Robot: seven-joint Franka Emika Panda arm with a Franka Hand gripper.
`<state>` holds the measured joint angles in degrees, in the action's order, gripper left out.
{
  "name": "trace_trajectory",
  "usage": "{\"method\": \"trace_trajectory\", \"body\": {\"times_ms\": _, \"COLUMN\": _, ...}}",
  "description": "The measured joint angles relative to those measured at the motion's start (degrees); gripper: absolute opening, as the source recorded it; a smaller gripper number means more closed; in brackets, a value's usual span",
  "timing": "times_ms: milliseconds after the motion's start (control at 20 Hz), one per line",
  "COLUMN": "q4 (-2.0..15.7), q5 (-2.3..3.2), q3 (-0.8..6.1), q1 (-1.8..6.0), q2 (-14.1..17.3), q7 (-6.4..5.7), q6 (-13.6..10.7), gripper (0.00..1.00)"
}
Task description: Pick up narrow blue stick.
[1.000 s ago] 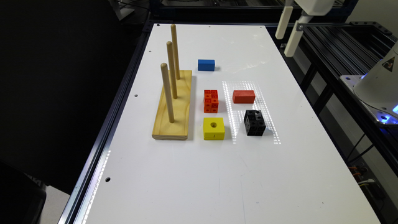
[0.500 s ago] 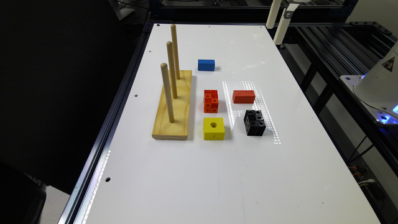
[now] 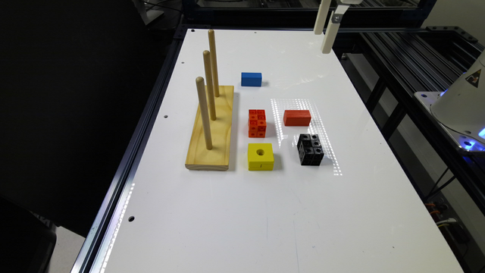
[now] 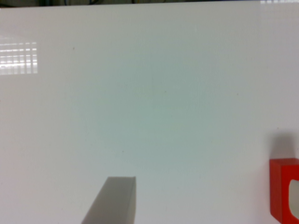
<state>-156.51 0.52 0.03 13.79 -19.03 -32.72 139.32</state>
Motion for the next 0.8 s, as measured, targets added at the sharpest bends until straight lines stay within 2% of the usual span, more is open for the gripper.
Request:
{"method": "trace_trajectory", "body": {"times_ms": 250, "q4": 0.85, "q5": 0.00, "q3": 0.00, "q1": 0.34, "q2": 0.93, "q7": 0.20, "q6": 0.00, "gripper": 1.00}}
{"method": "trace_trajectory", "body": {"times_ms": 500, "q4": 1.73, "q5": 0.00, "q3": 0.00, "q1": 0.35, "q2": 1.39, "q7": 0.20, "q6": 0.01, "gripper": 1.00}}
{"method": "trace_trajectory", "body": {"times_ms": 800, "q4": 5.62, "q5": 0.01, "q3": 0.00, "q1": 0.75, "q2": 5.44, "q7": 0.45, "q6": 0.04, "gripper": 1.00}}
